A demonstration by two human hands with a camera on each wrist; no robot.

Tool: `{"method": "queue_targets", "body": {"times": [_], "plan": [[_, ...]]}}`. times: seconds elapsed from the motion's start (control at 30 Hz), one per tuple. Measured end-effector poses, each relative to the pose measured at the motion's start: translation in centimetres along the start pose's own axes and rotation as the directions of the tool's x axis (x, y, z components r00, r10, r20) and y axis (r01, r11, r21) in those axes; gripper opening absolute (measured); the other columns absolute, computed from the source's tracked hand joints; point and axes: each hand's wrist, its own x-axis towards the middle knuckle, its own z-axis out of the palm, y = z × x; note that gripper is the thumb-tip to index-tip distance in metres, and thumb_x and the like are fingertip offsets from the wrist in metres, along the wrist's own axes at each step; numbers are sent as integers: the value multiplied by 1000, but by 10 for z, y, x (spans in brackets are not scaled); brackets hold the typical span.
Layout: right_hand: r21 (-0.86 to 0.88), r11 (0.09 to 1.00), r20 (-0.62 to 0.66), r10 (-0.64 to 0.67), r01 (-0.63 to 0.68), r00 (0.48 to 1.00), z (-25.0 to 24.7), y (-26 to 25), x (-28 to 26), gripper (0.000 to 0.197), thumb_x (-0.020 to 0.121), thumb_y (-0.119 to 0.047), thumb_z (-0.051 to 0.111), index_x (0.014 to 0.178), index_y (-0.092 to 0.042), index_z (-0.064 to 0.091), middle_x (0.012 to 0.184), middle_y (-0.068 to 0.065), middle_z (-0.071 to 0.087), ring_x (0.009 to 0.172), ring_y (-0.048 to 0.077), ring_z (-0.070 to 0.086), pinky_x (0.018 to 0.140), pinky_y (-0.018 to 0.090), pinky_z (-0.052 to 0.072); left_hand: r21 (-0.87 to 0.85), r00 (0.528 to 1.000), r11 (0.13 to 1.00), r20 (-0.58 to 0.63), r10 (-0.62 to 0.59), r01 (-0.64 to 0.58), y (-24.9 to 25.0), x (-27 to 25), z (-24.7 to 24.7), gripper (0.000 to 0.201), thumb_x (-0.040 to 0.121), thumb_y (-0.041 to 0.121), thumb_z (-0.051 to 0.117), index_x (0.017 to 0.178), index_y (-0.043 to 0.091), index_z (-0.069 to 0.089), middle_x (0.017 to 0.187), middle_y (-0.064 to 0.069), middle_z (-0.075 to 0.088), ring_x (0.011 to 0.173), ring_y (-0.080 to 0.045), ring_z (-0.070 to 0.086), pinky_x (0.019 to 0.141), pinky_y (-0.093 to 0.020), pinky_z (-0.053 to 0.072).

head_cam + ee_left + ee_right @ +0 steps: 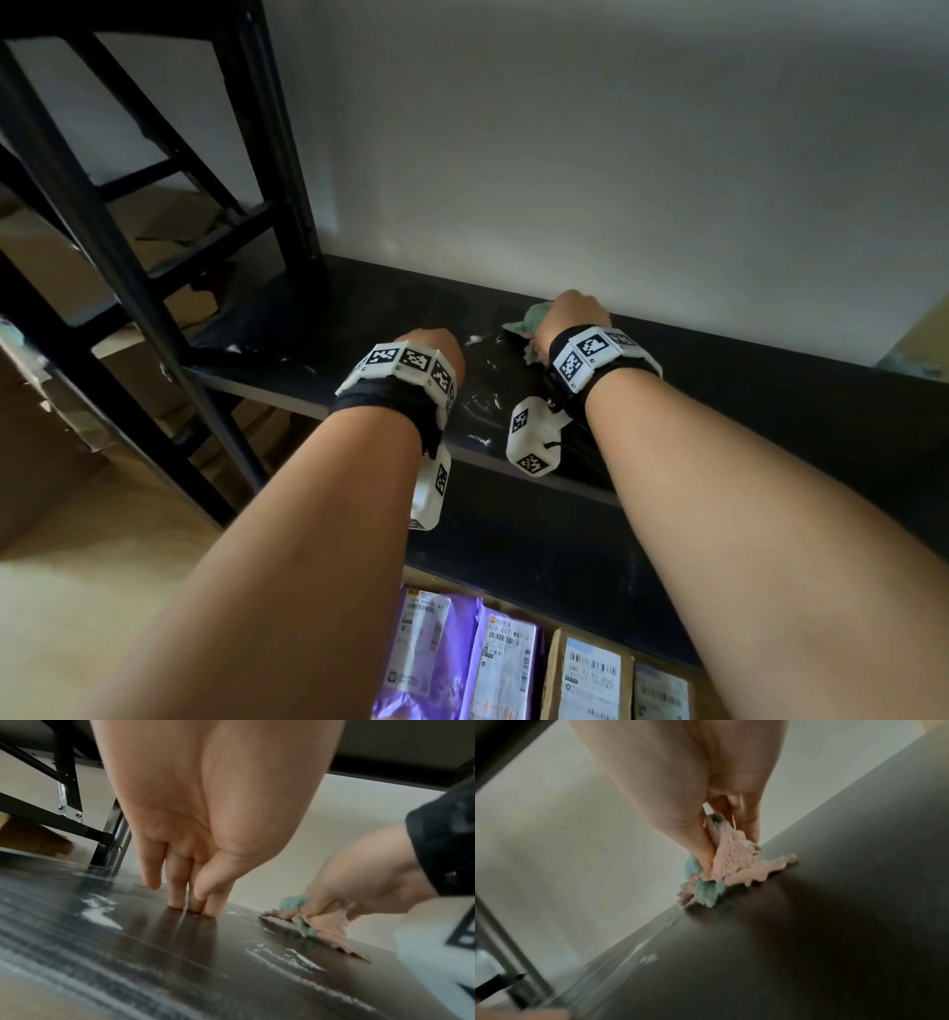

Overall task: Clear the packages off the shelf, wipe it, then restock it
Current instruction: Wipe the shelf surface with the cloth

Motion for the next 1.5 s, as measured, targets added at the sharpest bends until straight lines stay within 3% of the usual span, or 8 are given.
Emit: {"method": "queue_targets", "body": {"times": [0.37,0.47,0.53,0.7,0.87,1.03,1.23,1.5], "plan": [[131,988,180,-105,82,978,22,-23,22,37,92,-46,53,81,-11,55,94,8,53,100,26,58,81,30,48,10,991,998,-120,64,-63,-5,-16,-4,19,88,24,59,72,17,55,78,-3,59,64,-19,56,65,-30,46],[186,959,89,-232,213,969,27,-22,18,21,92,-19,53,109,-14,65,101,8,52,94,25,52,67,25,42,46,996,998,-67,51,-48,0,-18,-11,25,96,24,53,110,8,64,110,-8,66,101,-25,64,73,-28,41],[229,954,85,-218,194,972,22,-21,18,8,89,-17,57,94,-19,63,95,6,55,87,21,53,77,27,50,90,998,995,-44,50,-45,1,-17,-12,29,96,24,53,117,6,62,120,-10,63,111,-27,61,76,-29,42],[95,995,-28,27,-24,999,4,-6,27,23,87,-25,64,80,-5,55,102,12,61,105,29,55,85,36,45,56,997,998,-62,35,-31,-5,-10,-8,21,97,25,52,94,7,61,80,-2,56,90,-21,64,58,-19,40],[-21,988,-86,150,-152,985,4,19,47,45,89,-42,60,115,-5,58,129,14,52,122,33,44,98,40,38,83,995,995,-79,54,-48,-10,-2,-8,25,87,35,61,106,18,60,115,-5,62,98,-24,62,82,-31,48],[69,996,-20,63,-62,998,9,-5,62,49,83,-59,61,78,-11,53,105,9,64,97,29,57,83,35,39,43,995,997,-67,70,-67,-3,-8,-15,28,83,28,61,63,21,43,75,-2,56,75,-24,59,76,-37,55],[138,987,136,-94,75,986,17,-36,77,24,74,-36,67,66,-20,52,94,3,59,84,23,54,84,31,49,57,996,996,-40,76,-73,-4,-14,-20,17,87,30,62,80,17,54,77,0,51,75,-22,53,71,-31,46],[203,961,78,-206,187,975,5,-47,23,29,90,-27,61,115,-15,70,110,5,71,97,23,68,90,35,54,5,1000,1000,-21,12,-12,-4,-25,-24,22,91,30,62,100,10,64,88,-3,62,81,-23,59,70,-29,43]]}}
